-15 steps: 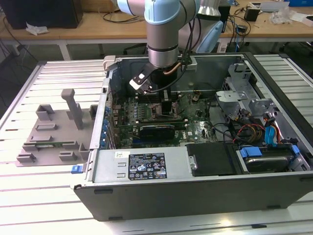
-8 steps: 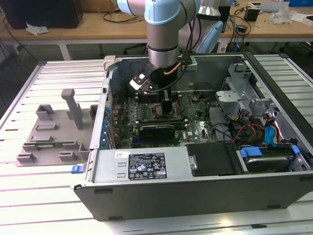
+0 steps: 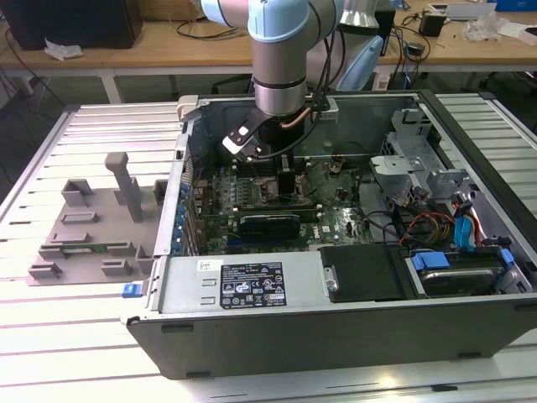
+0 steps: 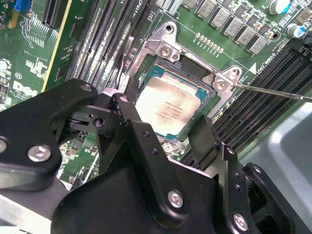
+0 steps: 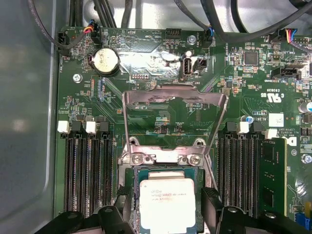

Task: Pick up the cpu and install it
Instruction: 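Place the cpu into insertion slot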

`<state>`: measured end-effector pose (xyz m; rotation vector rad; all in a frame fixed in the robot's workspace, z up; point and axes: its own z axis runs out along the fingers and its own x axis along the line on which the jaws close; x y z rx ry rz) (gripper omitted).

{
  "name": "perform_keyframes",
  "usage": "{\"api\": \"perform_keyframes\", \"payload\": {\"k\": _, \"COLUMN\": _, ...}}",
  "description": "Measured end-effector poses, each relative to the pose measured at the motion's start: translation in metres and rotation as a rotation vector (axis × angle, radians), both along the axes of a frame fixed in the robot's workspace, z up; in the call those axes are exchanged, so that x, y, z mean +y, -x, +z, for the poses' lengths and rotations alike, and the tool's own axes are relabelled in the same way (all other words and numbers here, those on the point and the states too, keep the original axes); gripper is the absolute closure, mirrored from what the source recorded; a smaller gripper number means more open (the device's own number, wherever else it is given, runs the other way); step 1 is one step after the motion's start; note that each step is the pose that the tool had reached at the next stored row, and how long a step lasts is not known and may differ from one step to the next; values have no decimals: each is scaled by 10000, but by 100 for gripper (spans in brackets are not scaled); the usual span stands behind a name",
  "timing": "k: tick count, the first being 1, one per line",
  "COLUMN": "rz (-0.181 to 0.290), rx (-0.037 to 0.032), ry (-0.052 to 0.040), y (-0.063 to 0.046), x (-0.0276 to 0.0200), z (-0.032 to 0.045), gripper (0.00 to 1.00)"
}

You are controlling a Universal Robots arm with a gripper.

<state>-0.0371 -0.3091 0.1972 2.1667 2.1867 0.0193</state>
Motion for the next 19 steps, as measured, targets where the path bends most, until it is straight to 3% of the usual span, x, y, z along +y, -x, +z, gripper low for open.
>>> {"api": "perform_keyframes", "payload": {"k": 7, "rz": 1, "rx": -1, "ry": 0, "y": 0, "x": 0, "z": 20, "gripper": 32}}
{"api": "perform_keyframes", "payload": {"k": 9, "rz": 1, "rx": -1, "ry": 0, "y": 0, "x": 0, "z": 20, "gripper": 34}}
{"api": "perform_keyframes", "payload": {"k": 10, "rz": 1, "rx": 0, "ry": -1, "y": 0, "x": 0, "z": 20, "gripper": 41}}
{"api": "perform_keyframes", "payload": {"k": 14, "rz": 1, "rx": 0, "ry": 0, "y": 0, "x": 0, "z": 21, "gripper": 41}}
{"api": "perform_keyframes", "payload": {"k": 17, "rz": -21, "rx": -1, "ry": -1, "y": 0, "x": 0, "z": 21, "gripper": 47}}
{"api": "perform_keyframes", "payload": {"k": 19, "rz": -269, "rx": 0, "ry": -1, "y": 0, "x": 0, "z": 21, "gripper": 47}}
